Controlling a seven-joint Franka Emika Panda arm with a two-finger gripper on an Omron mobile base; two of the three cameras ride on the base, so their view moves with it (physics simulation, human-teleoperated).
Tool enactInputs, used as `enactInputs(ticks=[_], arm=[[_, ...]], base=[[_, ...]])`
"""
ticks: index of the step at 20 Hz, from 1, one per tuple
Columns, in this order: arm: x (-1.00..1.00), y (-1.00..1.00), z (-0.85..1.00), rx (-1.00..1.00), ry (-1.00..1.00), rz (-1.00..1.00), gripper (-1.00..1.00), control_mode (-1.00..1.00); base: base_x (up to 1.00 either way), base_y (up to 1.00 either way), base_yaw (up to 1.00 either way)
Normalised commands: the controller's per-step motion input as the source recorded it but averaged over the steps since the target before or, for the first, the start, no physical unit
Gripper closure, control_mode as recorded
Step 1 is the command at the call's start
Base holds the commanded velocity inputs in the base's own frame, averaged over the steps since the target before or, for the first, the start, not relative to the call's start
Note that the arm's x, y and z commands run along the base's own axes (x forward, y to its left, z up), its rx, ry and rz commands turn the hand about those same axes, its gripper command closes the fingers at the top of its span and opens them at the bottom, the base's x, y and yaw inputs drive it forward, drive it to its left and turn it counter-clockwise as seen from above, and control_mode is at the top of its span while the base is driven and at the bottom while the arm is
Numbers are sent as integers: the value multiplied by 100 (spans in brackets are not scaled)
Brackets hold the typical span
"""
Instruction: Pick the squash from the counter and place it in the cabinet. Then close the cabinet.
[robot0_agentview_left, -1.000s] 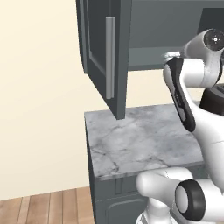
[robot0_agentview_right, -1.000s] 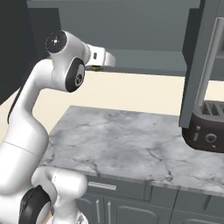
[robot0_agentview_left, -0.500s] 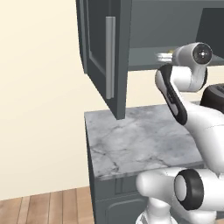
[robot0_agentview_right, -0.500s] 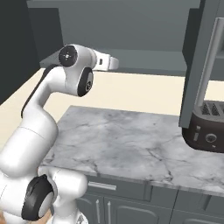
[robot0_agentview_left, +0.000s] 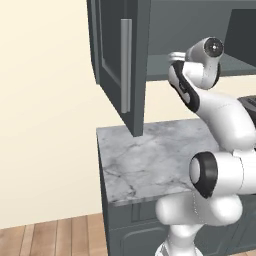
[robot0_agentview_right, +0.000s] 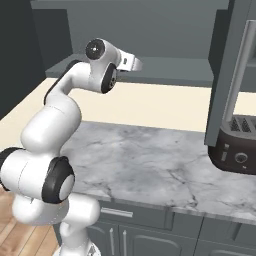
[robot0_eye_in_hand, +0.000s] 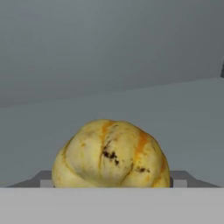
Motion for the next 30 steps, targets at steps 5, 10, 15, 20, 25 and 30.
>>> enactInputs(ticks=[5, 10, 15, 20, 25, 30], arm=[[76, -3, -8, 0, 0, 0, 100, -100], [66, -11, 0, 0, 0, 0, 100, -100], [50, -1, -10, 0, 0, 0, -100, -100], [-7, 0, -7, 0, -3, 0, -100, -100], [-24, 0, 2, 0, -9, 0, -100, -100], [-56, -13, 29, 0, -8, 0, -100, -100]], base=[[0, 0, 0], [0, 0, 0], [0, 0, 0], [0, 0, 0], [0, 0, 0], [0, 0, 0]])
